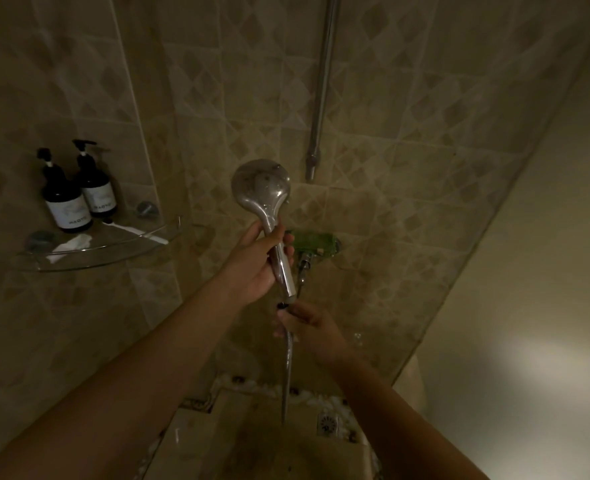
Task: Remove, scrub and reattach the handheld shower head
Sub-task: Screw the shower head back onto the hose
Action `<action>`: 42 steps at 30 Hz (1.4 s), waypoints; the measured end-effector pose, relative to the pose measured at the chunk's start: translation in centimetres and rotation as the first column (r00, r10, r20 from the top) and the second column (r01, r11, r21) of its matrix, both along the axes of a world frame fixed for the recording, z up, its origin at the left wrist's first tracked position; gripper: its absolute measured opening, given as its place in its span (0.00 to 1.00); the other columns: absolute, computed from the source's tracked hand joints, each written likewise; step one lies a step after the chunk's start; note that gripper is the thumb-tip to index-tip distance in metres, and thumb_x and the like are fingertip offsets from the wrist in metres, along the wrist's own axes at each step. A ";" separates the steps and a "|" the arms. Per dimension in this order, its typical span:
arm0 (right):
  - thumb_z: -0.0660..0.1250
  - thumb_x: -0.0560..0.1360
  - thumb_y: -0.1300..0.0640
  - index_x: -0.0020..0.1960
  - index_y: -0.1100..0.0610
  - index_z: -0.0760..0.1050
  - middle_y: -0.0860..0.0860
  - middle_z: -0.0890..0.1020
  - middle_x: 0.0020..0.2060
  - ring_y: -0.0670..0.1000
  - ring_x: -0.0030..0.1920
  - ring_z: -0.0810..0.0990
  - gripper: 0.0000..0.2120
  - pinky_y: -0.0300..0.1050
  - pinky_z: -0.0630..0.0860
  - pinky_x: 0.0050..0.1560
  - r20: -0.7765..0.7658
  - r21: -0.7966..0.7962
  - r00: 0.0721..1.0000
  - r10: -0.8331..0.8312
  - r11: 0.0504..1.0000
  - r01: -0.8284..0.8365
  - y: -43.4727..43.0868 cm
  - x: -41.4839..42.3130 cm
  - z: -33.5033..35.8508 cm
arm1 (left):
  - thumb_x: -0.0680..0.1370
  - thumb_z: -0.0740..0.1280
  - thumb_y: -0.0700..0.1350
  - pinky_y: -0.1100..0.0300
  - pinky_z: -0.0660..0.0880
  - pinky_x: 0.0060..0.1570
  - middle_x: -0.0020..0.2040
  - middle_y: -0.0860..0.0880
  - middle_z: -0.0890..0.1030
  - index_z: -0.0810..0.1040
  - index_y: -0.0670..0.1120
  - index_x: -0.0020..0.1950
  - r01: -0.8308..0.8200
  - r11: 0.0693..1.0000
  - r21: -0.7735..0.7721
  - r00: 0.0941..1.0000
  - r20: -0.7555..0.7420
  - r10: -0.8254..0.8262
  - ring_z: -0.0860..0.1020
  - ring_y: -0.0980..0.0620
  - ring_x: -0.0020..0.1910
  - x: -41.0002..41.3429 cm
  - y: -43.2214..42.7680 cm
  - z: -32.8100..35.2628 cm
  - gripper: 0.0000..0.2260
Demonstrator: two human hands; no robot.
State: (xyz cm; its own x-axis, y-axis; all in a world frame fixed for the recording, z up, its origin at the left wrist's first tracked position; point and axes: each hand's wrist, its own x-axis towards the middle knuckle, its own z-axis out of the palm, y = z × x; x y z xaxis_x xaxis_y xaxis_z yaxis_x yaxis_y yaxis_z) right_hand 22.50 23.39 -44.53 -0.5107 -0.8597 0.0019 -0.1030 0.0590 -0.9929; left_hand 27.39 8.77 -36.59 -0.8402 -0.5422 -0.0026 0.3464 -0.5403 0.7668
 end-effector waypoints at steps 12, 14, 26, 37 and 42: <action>0.64 0.80 0.66 0.50 0.60 0.80 0.57 0.80 0.39 0.46 0.35 0.80 0.06 0.34 0.75 0.37 0.046 -0.132 0.998 -0.040 0.990 0.046 -0.6 0.5 1.8 | 0.81 0.63 0.40 0.52 0.69 0.41 0.39 0.46 0.75 0.73 0.46 0.62 0.007 0.990 -0.141 0.999 0.041 -0.001 0.72 0.50 0.36 0.5 0.3 2.5 0.10; 0.64 0.80 0.66 0.48 0.56 0.81 0.56 0.80 0.38 0.46 0.35 0.79 0.09 0.35 0.75 0.37 0.050 -0.142 0.998 -0.042 0.989 0.048 -0.8 0.8 1.9 | 0.80 0.64 0.41 0.53 0.69 0.38 0.37 0.47 0.75 0.74 0.48 0.58 -0.016 0.988 -0.155 0.998 0.063 0.026 0.73 0.51 0.34 0.4 0.1 2.5 0.07; 0.63 0.82 0.62 0.42 0.70 0.77 0.54 0.76 0.30 0.51 0.32 0.73 0.13 0.43 0.72 0.38 -0.088 -0.145 0.992 -0.089 0.987 0.076 -1.7 1.9 3.0 | 0.59 0.78 0.45 0.62 0.68 0.22 0.27 0.56 0.74 0.74 0.53 0.46 -0.257 0.937 -0.236 0.957 0.074 0.281 0.68 0.58 0.22 -0.7 -0.5 2.4 0.21; 0.61 0.83 0.61 0.39 0.57 0.76 0.47 0.72 0.27 0.44 0.29 0.71 0.14 0.39 0.72 0.35 0.030 -0.205 1.000 -0.001 0.979 0.007 -1.0 4.3 4.2 | 0.77 0.70 0.44 0.66 0.60 0.18 0.20 0.56 0.63 0.69 0.51 0.32 -0.098 0.981 -0.167 0.987 0.112 0.117 0.60 0.59 0.17 0.6 -0.4 4.4 0.16; 0.62 0.79 0.59 0.46 0.58 0.81 0.55 0.75 0.36 0.48 0.32 0.71 0.09 0.47 0.72 0.38 0.239 -0.358 0.951 0.194 0.929 -0.099 -0.3 3.6 5.2 | 0.72 0.71 0.51 0.66 0.59 0.19 0.19 0.55 0.62 0.64 0.51 0.32 0.079 0.994 0.072 0.996 -0.043 -0.076 0.61 0.60 0.16 1.5 -0.3 5.1 0.17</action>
